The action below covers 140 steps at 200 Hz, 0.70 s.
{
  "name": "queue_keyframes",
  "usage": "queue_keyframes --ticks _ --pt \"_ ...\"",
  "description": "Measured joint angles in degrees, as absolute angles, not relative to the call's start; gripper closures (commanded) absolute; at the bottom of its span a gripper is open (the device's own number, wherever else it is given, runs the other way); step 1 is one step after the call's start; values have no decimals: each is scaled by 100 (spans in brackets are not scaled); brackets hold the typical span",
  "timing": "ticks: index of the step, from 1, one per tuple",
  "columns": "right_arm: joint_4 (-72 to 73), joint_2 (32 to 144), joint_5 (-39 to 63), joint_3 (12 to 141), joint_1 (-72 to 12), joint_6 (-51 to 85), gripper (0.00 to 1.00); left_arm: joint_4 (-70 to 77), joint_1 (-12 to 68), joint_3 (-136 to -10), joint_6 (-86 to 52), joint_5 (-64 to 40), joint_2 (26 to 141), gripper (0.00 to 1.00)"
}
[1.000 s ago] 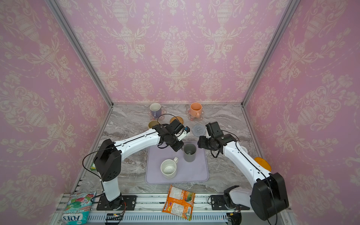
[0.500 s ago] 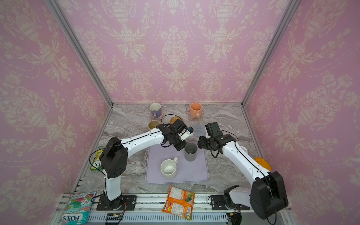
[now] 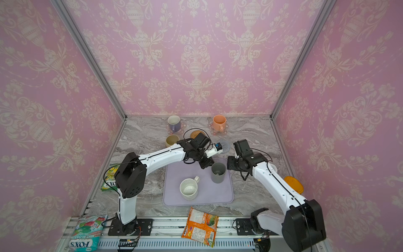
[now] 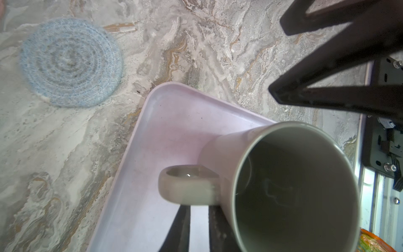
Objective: Place cups on coasters
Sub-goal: Rotate the cup on the tray.
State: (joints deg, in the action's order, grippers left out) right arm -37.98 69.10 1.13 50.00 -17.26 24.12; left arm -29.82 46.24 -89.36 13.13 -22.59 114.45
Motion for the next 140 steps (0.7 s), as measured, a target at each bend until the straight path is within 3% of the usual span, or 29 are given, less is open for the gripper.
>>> queue_keyframes --ticks 140 --pt "-3603 6560 725 4018 -1761 2877 40 -3017 4556 -9089 1675 -2526 11638 78"
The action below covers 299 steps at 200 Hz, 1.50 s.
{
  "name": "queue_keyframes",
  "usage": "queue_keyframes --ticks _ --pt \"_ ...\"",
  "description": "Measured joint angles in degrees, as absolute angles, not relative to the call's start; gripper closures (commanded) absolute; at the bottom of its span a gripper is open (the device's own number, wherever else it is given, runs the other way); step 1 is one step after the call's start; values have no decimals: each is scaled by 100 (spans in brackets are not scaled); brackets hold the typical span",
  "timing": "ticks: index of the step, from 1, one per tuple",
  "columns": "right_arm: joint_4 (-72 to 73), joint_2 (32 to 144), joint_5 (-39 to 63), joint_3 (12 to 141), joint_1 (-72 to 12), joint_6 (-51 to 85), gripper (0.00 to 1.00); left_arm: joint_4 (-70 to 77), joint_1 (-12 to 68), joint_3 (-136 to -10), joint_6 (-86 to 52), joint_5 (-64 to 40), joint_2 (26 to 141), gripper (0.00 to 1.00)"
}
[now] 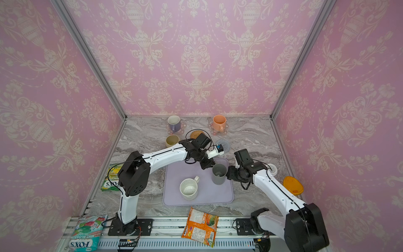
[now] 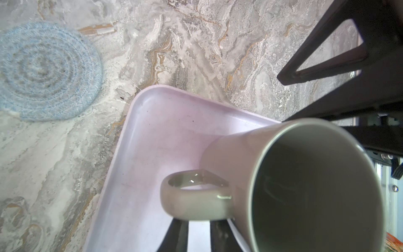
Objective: Place cups on coasters
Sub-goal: Rotate the cup on the tray.
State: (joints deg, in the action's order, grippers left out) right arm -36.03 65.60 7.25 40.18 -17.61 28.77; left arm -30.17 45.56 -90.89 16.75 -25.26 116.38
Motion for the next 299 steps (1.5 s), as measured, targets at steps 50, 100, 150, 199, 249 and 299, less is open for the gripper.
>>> queue_keyframes --ticks 50,100,150,199,249,299 --pt "-3470 6576 731 4010 -2067 3033 40 -3271 4506 -9443 1887 -2526 11681 75" --pt "-3474 6626 729 4007 -2646 3216 40 -3658 4493 -9994 2141 -2635 12062 73" --pt "-3387 6595 720 3927 -2921 3498 40 -4342 4471 -10571 2440 -2867 12460 73" --pt "-3535 5964 239 3865 -2895 3564 40 -4775 4501 -10884 2482 -3315 12632 73" --pt "-3828 5675 19 3957 -2078 3120 40 -4908 4613 -11078 2471 -3557 12656 72" --pt "-3647 5990 298 4327 -1887 2740 38 -4528 4556 -10947 2036 -3387 12490 71"
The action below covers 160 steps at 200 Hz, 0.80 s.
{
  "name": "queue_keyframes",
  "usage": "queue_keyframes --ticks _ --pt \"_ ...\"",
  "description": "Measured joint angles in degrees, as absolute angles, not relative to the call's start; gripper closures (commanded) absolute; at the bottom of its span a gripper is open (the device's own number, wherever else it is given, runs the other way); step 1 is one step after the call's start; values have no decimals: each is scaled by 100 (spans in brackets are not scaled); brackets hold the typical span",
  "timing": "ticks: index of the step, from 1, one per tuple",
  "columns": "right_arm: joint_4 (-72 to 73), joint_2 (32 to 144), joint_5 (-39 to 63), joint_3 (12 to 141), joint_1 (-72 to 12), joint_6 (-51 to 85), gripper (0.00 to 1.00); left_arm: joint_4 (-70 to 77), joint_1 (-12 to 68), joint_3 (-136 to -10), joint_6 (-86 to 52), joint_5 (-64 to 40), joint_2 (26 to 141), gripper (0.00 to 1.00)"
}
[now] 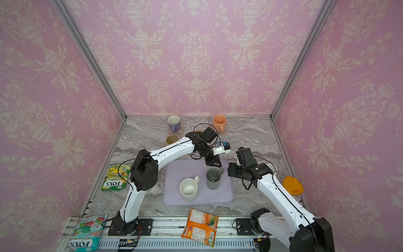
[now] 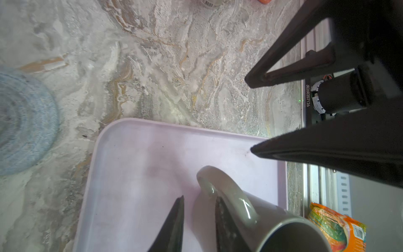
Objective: Place cups on coasters
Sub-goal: Rotate the cup on the tray.
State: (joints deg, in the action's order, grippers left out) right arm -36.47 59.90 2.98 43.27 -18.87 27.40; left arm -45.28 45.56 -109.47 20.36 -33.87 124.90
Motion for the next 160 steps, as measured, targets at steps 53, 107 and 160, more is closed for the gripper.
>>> queue_keyframes --ticks 53,107,160 --pt "-3269 6866 550 4676 -1883 2495 39 -3942 4303 -9909 1260 -2547 10667 70" --pt "-3063 7275 701 4866 -1883 2342 39 -3894 4779 -8589 652 -2126 8715 73" --pt "-3065 7411 777 4880 -1883 2292 40 -3844 5754 -7465 -150 -2016 8420 74"
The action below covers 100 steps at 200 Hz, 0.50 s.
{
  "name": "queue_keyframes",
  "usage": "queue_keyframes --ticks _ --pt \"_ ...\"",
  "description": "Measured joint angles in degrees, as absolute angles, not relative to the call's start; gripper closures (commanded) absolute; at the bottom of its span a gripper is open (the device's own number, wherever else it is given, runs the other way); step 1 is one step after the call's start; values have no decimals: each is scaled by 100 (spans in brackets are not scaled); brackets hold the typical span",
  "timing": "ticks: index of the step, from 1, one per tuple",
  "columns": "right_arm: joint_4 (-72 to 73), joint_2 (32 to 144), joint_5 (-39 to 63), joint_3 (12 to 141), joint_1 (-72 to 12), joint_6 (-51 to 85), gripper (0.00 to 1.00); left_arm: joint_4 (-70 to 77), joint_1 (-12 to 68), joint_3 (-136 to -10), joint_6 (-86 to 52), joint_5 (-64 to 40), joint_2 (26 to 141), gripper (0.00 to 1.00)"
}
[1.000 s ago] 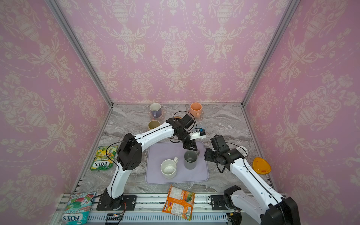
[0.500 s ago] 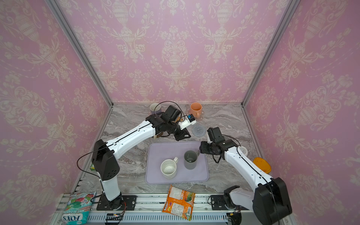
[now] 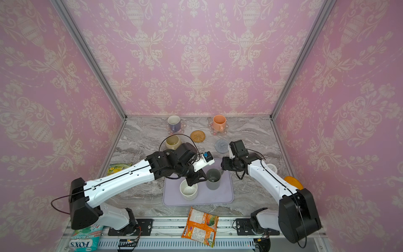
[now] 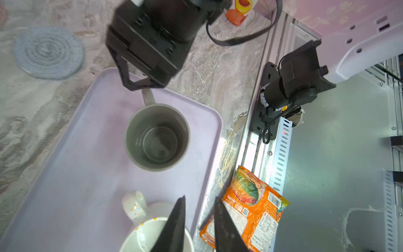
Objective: Place cups on coasters
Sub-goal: Rotate the cup on the tray.
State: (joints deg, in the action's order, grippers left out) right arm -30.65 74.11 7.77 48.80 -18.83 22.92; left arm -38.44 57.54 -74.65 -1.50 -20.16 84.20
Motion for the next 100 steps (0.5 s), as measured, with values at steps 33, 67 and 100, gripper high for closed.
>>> queue_keyframes --ticks 33,67,100 --pt "-3063 7404 777 4831 -1883 2296 41 -3371 6075 -6888 -602 -2016 8530 75" --pt "-3028 7349 766 4678 -1883 2362 41 -2873 6204 -6589 -965 -2003 8882 76" --pt "-3057 7323 762 4617 -1885 2377 41 -2377 6250 -6464 -1181 -1997 9286 77"
